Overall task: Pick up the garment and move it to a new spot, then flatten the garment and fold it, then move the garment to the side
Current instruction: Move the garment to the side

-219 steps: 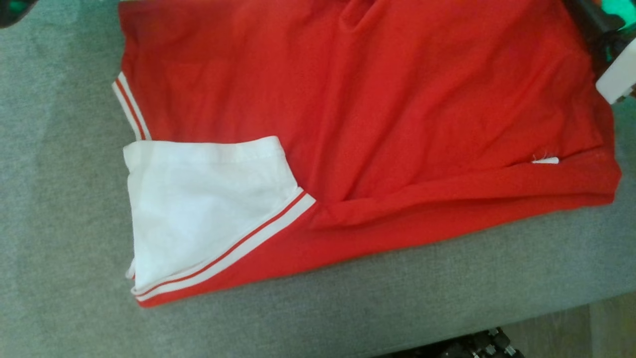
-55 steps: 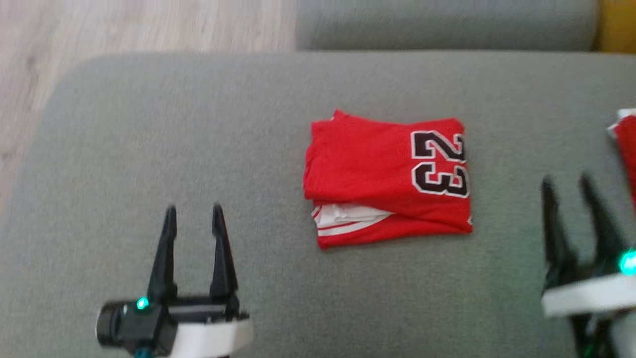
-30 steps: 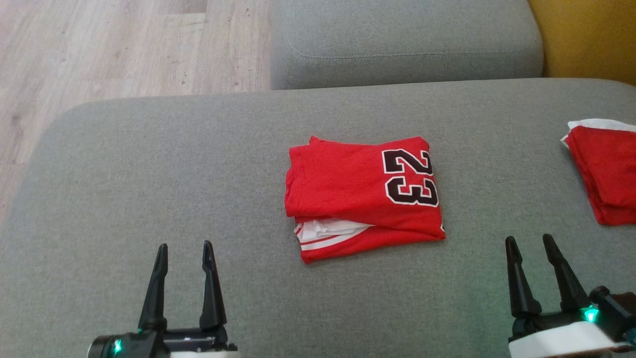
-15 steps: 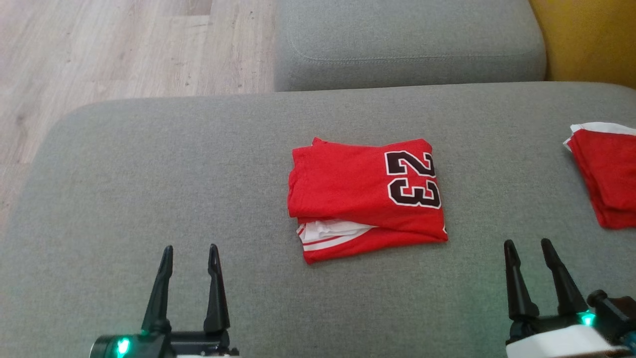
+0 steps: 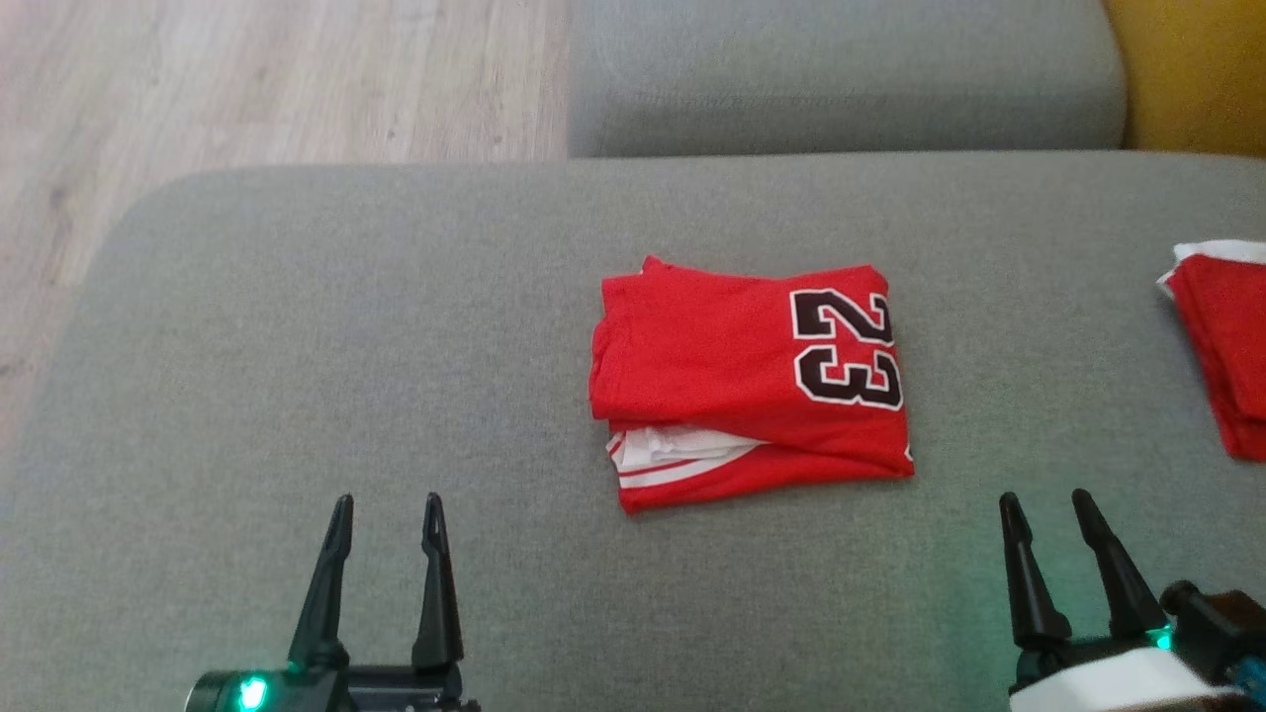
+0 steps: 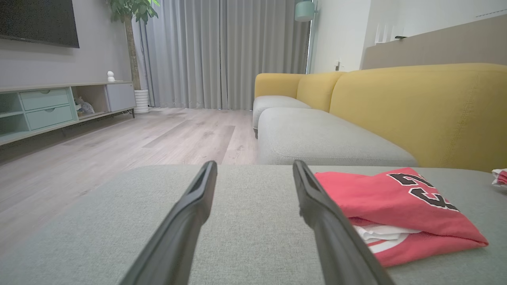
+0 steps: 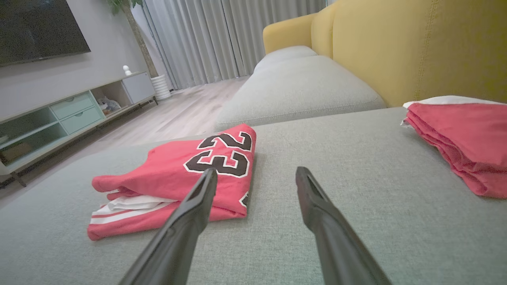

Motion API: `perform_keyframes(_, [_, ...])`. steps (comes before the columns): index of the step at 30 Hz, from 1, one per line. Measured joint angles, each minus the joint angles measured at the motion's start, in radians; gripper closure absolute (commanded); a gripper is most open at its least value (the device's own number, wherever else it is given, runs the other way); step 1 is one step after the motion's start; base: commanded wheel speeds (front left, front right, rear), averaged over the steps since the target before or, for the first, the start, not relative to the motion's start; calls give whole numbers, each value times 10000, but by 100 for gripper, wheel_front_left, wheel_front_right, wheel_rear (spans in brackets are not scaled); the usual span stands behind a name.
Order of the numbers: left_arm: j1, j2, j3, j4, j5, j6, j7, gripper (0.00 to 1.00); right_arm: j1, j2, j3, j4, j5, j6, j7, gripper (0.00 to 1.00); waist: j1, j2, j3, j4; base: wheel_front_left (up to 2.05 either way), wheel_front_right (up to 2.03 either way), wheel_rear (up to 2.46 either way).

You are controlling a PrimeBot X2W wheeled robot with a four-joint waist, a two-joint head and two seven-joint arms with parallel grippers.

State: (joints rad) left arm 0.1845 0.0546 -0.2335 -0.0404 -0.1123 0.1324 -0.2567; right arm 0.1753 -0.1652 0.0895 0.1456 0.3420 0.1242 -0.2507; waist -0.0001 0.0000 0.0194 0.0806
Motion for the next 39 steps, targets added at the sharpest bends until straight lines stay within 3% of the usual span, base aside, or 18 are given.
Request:
perform_keyframes(4, [-12,0,-15,-42,-25,113,0,0,-473,-213,232,715,485,0,0,0,1,0,387,69,0,0,0])
perform_keyframes(9, [-290,-2,-21,-284,219,644,0,0,-2204,-750,723,1674,1592,0,313,0,3,0,1025,162,0,0,0])
perform_keyframes(16, [-1070,-10,-399,-313,240,729,0,0,-4793,-1346,1156,2564,3409,0,2470,0,4,0,1892,341,0,0,0])
perform_keyframes(22, [-1561,-10,-748,-297,240,738,0,0,-5455,-1384,1837,3545,4932,0,4700,0,2,0,2356,703,0,0,0])
perform_keyframes(23, [-1589,-12,-815,-295,236,823,0,0,-5508,-1384,1971,3411,5344,0,4939,22,1,0,2474,796,0,0,0])
perform_keyframes(24, [-1589,-10,-842,-295,207,855,0,0,-5587,-1421,2042,3333,5459,0,4970,69,1,0,2534,820,0,0,0])
perform_keyframes(25, [-1589,-12,-855,-297,155,886,0,0,-5663,-1442,2121,3289,5509,0,4957,100,1,0,2588,827,0,0,0])
perform_keyframes(31, [-1662,-10,-861,-535,130,882,0,0,-5771,-2052,2395,3104,5354,0,4516,100,1,0,2833,493,0,0,0])
perform_keyframes(39, [-2399,-13,-612,-982,130,568,-2,0,-5779,-4819,1845,1877,4924,0,5122,100,1,0,3518,-494,0,0,0])
